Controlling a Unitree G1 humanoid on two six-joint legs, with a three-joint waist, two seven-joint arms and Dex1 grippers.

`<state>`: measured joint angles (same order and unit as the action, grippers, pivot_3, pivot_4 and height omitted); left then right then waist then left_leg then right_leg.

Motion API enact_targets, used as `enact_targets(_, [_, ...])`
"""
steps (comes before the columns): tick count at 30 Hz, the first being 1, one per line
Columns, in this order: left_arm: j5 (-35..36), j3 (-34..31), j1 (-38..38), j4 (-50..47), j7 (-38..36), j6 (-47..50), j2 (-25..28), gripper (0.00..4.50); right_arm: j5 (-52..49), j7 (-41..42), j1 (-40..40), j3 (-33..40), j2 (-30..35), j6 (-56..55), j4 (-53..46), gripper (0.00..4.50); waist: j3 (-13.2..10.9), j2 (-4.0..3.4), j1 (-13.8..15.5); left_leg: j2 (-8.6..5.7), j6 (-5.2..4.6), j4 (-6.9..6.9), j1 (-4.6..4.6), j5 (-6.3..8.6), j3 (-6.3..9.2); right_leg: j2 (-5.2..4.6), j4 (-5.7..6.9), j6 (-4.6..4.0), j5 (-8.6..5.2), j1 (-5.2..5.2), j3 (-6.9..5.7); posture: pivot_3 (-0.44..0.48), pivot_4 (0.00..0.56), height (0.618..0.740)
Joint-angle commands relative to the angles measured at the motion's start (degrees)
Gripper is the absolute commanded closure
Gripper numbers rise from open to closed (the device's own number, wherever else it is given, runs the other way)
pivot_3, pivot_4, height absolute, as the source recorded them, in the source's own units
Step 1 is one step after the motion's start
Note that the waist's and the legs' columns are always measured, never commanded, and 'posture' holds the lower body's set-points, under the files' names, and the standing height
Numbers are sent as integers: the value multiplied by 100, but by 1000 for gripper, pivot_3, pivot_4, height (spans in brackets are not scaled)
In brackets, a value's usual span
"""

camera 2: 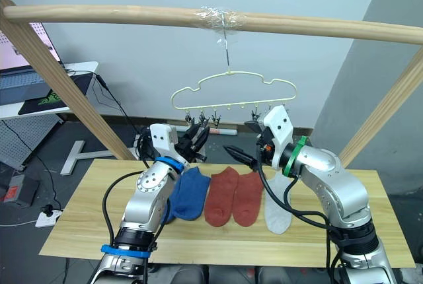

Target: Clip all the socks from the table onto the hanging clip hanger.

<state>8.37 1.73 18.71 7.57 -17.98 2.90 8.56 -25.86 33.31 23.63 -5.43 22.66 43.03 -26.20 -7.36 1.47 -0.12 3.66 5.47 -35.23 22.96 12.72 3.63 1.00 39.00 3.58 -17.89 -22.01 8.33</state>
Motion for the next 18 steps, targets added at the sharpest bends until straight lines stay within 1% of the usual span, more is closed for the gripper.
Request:
enact_targets(1, [-38,-92,211,24,154,-161,-102,3090,-55,-73,139,136,38,-52,-240,0,0,0,1,0,0,0,0,0,0,0,1,0,0,0,0,59,78,740])
enact_targets(3, [-72,-94,283,112,184,-190,-117,3090,-64,-95,161,127,39,-47,-241,0,0,0,1,0,0,-5,1,0,1,0,2,1,1,0,-1,59,78,740])
enact_targets(4, [-91,-89,300,131,191,-204,-125,3090,-75,-101,160,129,47,-45,-251,0,0,0,-1,-1,0,-6,1,0,1,0,2,1,1,2,0,43,78,740])
enact_targets(18, [-130,-135,684,420,307,-371,-263,3090,-91,-178,178,155,57,-56,-258,0,0,0,-4,0,-1,-49,2,1,2,1,5,7,4,19,0,36,83,740])
